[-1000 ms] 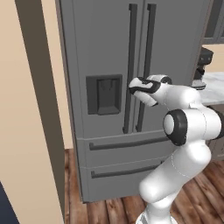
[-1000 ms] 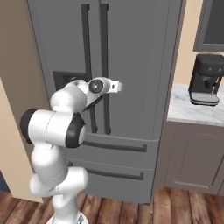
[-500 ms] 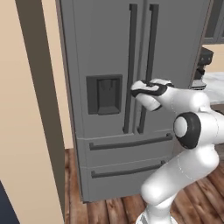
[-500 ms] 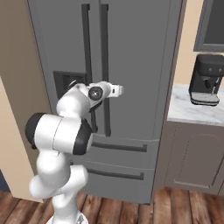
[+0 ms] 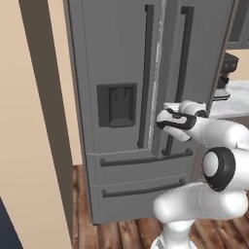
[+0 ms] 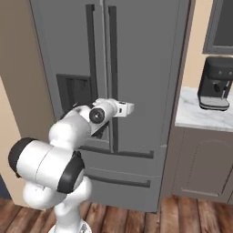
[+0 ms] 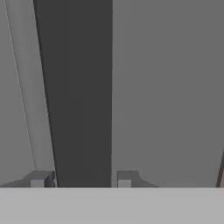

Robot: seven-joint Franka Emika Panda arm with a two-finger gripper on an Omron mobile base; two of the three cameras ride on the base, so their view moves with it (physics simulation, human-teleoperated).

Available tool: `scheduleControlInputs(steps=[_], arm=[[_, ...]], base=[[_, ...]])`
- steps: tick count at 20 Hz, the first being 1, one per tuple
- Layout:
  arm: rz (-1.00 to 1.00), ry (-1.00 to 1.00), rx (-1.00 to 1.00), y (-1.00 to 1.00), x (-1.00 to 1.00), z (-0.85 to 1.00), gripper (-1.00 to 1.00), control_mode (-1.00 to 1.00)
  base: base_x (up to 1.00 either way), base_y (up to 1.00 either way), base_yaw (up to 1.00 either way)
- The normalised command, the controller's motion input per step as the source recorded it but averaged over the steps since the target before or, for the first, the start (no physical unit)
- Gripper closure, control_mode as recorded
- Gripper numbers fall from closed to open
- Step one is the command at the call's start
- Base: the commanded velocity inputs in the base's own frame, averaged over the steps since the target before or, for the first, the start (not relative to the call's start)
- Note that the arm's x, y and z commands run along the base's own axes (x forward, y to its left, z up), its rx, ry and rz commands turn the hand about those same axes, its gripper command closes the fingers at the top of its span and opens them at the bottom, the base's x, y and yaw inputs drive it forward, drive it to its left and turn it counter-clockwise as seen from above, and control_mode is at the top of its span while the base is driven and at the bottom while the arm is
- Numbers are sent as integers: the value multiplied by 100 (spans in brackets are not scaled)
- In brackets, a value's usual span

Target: Take the donut and cupcake from the fridge and place them on the empty tray on the dining counter.

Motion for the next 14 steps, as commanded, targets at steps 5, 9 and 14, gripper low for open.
scheduleControlInputs(steps=[5, 9, 14], arm=[[-12, 39, 1, -99, -63, 13, 100, -100], [-2, 34, 3, -100, -68, 12, 100, -100], [0, 23, 6, -100, -93, 0, 100, -100]], base=[[0, 0, 0], [0, 0, 0], [0, 0, 0]])
